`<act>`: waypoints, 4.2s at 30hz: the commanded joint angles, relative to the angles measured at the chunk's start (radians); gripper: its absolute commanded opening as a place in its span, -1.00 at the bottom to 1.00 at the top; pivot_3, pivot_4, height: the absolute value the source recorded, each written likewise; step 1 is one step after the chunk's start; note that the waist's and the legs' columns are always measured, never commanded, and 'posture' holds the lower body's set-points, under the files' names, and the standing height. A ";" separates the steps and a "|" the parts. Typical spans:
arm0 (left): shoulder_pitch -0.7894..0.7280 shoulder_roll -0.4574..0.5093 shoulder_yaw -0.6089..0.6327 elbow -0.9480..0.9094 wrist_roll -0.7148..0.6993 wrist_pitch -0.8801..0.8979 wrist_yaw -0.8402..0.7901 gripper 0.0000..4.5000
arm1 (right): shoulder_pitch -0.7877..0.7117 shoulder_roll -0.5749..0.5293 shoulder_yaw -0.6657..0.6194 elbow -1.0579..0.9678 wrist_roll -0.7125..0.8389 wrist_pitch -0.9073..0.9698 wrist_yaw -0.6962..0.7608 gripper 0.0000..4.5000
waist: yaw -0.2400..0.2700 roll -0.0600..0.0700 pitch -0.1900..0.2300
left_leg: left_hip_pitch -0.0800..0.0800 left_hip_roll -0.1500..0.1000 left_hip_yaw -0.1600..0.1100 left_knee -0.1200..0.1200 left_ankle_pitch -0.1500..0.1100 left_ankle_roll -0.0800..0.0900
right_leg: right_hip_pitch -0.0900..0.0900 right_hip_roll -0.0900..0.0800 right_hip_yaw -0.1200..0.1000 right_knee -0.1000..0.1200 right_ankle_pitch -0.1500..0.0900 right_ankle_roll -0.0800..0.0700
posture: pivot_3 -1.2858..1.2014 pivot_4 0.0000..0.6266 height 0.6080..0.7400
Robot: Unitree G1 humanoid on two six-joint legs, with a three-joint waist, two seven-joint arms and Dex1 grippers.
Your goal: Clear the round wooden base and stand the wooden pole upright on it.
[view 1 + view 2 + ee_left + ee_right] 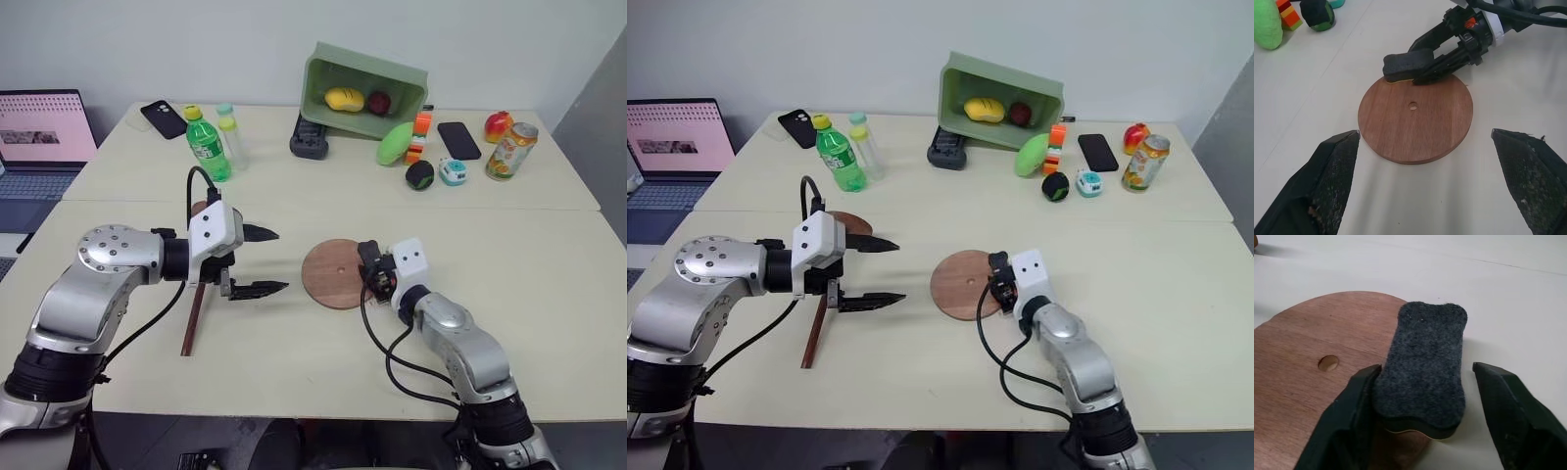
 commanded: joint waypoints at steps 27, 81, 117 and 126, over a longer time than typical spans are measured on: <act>-0.233 -0.452 -0.225 0.038 0.019 0.003 0.131 1.00 | 0.272 -0.230 -0.637 0.030 0.046 -0.150 0.000 -0.42 | -0.006 0.003 -0.002 | 0.000 -0.002 0.002 0.004 0.000 0.000 | 0.002 0.001 0.003 0.002 0.000 0.000 | 0.03 -0.52 1.00; -0.587 0.036 -0.345 0.778 0.295 0.569 0.042 1.00 | 0.009 -0.473 -0.021 -0.432 0.348 -0.097 0.616 0.99 | 0.001 0.000 0.003 | -0.002 -0.003 -0.003 0.005 0.000 0.000 | 0.000 0.002 -0.003 0.001 0.000 0.000 | 0.03 -0.52 1.00; -0.670 -0.124 -0.348 1.015 0.415 0.677 0.110 -0.11 | -0.010 -0.545 0.000 -0.440 0.366 -0.089 0.725 1.00 | 0.002 -0.001 0.003 | -0.003 -0.002 -0.004 0.006 0.000 0.000 | 0.000 -0.002 -0.003 0.001 0.000 0.000 | 0.03 -0.52 1.00; -0.658 -0.117 -0.305 0.972 0.404 0.688 0.139 -0.88 | -0.024 -0.551 -0.008 -0.418 0.371 -0.100 0.748 1.00 | 0.002 -0.002 0.004 | -0.003 -0.002 -0.004 0.006 0.000 0.000 | 0.000 -0.002 -0.003 0.001 0.000 0.000 | 0.03 -0.52 1.00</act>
